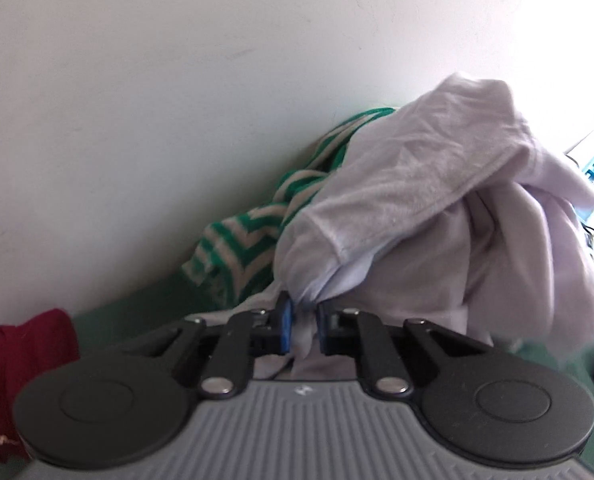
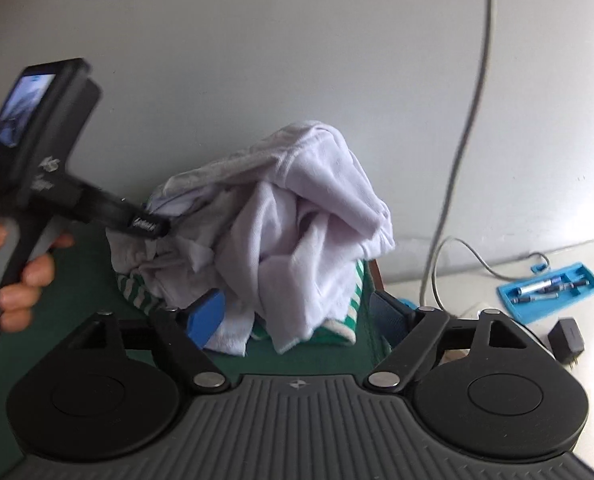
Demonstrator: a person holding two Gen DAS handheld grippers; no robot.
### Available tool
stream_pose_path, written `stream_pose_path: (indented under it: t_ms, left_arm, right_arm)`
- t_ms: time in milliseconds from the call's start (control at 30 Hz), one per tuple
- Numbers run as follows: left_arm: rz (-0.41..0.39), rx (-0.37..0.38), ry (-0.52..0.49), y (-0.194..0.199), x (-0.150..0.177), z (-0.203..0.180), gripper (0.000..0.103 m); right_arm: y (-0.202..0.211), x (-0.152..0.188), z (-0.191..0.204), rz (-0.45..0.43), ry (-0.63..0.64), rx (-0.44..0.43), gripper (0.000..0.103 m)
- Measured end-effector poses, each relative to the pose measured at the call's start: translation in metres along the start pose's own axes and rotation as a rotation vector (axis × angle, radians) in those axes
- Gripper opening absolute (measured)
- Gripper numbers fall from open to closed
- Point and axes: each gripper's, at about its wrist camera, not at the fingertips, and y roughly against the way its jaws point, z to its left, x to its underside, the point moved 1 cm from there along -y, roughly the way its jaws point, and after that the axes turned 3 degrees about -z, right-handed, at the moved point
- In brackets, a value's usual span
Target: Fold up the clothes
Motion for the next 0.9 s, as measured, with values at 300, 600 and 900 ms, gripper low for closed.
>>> stream_pose_path:
  t_ms: [300, 600, 900]
  left_arm:
    - [0.026, -0.057, 0.007, 0.071, 0.090, 0.044, 0.000]
    - [0.018, 0.050, -0.009, 0.095, 0.122, 0.019, 0.073]
    - [0.074, 0.270, -0.035, 0.135, 0.164, -0.028, 0.090]
  right_arm:
    - [-0.066, -0.012, 0.035, 0.029, 0.072, 0.030, 0.013]
    - [0.096, 0.054, 0.085, 0.151, 0.223, -0.382, 0.007]
    - [0.203, 0.119, 0.062, 0.407, 0.045, -0.565, 0.042]
